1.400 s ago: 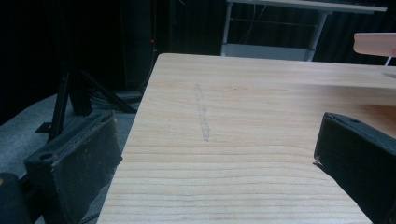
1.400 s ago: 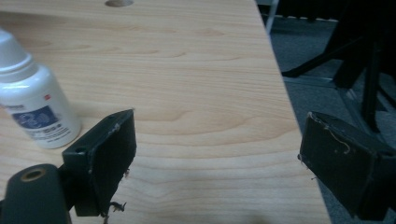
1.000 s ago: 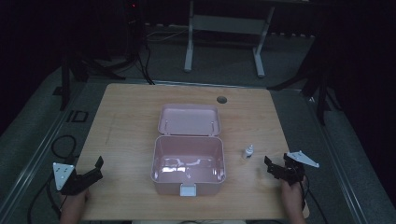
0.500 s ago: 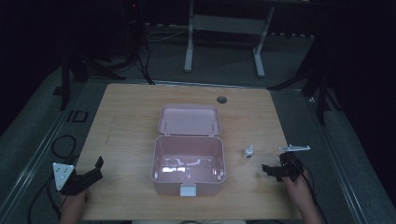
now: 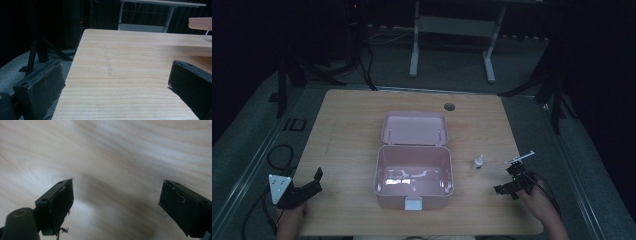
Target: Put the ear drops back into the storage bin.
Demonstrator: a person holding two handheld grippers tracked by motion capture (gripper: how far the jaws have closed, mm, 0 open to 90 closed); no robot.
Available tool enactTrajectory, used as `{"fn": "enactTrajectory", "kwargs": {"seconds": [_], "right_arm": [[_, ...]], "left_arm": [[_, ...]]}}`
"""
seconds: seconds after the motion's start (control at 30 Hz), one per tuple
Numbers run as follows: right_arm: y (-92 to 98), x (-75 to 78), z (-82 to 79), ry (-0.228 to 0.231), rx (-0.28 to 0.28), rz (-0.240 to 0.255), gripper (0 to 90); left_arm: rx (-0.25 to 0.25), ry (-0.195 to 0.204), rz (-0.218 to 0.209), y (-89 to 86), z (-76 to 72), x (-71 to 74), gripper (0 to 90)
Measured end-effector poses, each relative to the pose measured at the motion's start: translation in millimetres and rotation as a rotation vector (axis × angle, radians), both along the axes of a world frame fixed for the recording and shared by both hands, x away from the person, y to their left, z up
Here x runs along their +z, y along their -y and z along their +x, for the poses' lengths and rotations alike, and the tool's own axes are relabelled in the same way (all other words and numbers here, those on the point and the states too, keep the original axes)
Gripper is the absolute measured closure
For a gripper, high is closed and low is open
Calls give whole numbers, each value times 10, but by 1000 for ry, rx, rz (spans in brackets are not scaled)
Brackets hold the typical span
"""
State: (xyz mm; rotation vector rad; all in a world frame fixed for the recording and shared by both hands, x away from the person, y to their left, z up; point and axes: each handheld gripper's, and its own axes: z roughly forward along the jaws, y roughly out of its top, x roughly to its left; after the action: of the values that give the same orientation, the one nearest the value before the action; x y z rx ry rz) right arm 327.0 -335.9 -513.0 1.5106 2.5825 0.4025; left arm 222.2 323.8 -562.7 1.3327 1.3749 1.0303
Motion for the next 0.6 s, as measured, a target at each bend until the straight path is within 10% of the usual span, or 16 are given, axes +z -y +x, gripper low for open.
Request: {"fn": "enactTrajectory", "kwargs": {"seconds": [0.6], "right_arm": [[-118,49,40,-326,172,-217,120]], "left_arm": [[0,1,-3,0,1,0,5]]}}
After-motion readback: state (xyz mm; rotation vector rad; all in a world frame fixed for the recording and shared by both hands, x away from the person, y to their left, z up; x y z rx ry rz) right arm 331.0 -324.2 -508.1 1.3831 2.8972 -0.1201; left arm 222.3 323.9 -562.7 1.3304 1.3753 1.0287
